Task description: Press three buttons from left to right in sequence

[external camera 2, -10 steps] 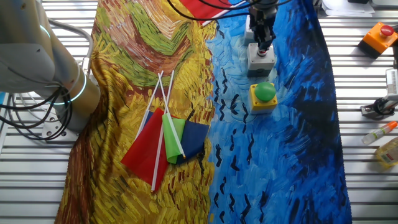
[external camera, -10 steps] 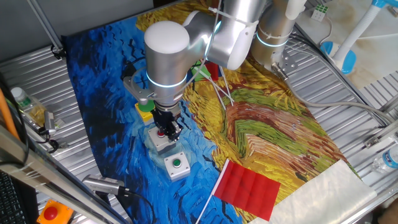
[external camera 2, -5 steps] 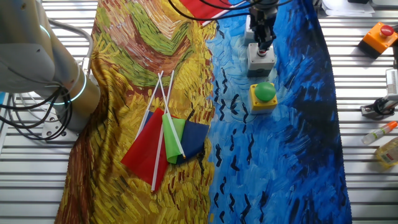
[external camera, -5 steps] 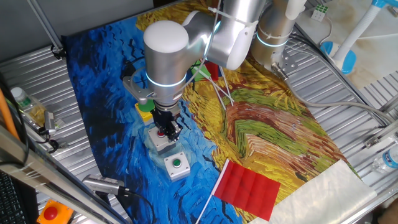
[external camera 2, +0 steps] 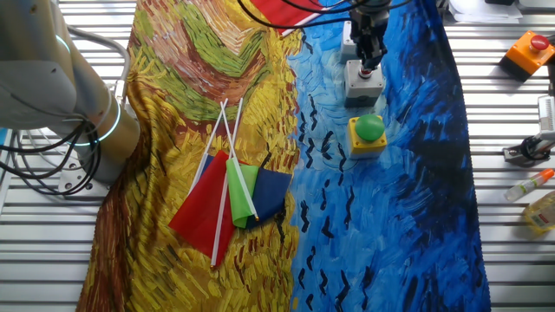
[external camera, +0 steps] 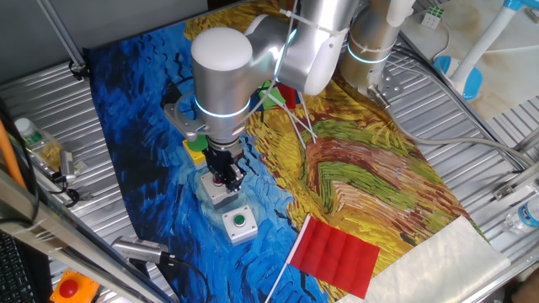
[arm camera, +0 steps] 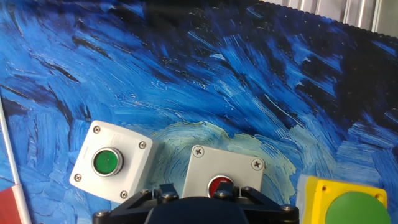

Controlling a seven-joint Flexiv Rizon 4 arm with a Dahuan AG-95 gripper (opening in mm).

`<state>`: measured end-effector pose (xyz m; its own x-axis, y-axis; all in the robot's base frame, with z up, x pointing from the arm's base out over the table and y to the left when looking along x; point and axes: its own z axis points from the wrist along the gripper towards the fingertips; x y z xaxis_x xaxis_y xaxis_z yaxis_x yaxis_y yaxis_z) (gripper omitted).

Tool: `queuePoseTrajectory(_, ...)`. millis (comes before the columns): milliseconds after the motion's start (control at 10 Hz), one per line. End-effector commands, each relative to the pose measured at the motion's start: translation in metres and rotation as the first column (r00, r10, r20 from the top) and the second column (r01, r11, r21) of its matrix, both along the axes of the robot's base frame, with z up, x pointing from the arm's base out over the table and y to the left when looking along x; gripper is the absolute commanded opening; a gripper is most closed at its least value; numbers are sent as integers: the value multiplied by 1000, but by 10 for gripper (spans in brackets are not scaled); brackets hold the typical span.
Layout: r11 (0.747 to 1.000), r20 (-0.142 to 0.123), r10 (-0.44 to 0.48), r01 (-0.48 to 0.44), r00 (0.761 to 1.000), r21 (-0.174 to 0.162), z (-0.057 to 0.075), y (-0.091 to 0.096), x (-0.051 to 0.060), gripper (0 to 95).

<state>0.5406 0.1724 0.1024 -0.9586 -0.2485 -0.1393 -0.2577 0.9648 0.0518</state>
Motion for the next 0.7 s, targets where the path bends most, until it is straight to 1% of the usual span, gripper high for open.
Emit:
queuePoseTrajectory(100, 1000, 0, -2, 2, 1000, 2, -2, 1, 0, 380)
queuePoseTrajectory(500, 1000, -7, -4, 4, 1000, 3, -5, 2, 0, 380)
queuePoseTrajectory(700, 1000, -7, -7, 7, 1000, 3, -10, 2, 0, 380)
